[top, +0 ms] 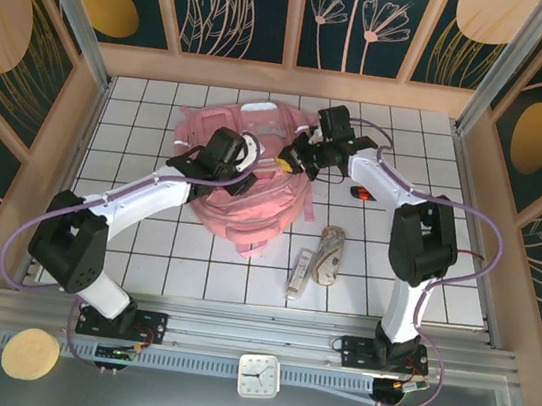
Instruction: Pack the student bag
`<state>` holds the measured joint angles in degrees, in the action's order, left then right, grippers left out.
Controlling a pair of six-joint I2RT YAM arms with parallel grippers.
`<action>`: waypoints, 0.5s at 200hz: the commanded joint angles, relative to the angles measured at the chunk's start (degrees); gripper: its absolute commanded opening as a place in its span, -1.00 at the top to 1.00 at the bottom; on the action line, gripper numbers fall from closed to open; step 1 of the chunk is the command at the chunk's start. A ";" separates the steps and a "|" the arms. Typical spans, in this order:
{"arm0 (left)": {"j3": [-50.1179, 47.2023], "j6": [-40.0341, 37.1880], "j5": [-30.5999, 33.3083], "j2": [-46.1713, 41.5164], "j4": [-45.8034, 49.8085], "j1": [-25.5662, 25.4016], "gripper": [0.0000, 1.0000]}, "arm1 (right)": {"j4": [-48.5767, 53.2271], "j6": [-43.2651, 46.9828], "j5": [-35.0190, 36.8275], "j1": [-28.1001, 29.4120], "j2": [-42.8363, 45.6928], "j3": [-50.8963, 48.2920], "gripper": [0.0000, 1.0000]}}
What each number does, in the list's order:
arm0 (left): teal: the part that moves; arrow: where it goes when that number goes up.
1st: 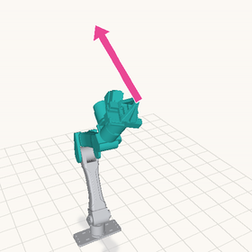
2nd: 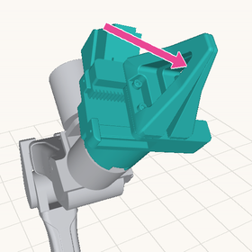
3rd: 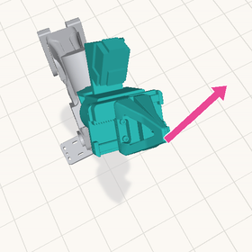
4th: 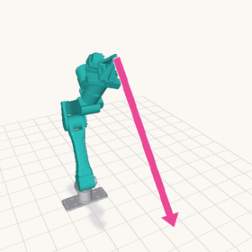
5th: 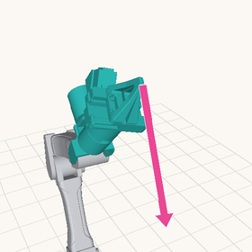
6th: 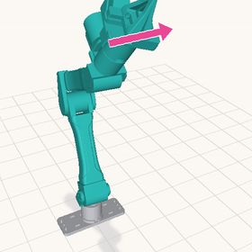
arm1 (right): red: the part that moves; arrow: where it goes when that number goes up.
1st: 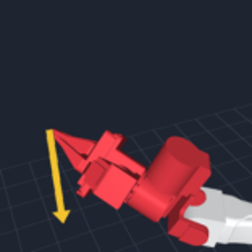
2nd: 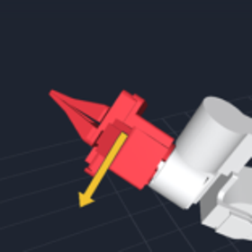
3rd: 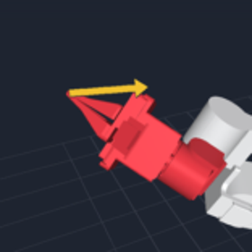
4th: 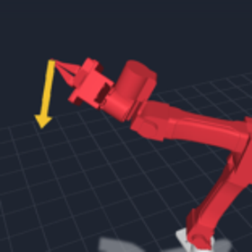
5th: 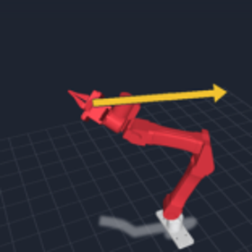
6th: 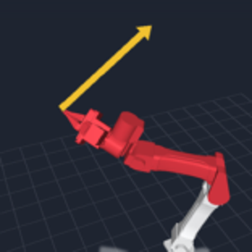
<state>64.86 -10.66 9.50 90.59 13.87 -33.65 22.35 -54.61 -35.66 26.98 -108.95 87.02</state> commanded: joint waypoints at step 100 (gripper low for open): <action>18.28 16.60 -3.00 4.59 12.36 5.06 1.00 | -0.95 5.43 4.50 -2.72 8.01 -7.12 -0.09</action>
<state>78.04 -4.08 9.39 97.27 23.81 -32.97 21.41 -51.35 -33.61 24.82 -105.12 84.82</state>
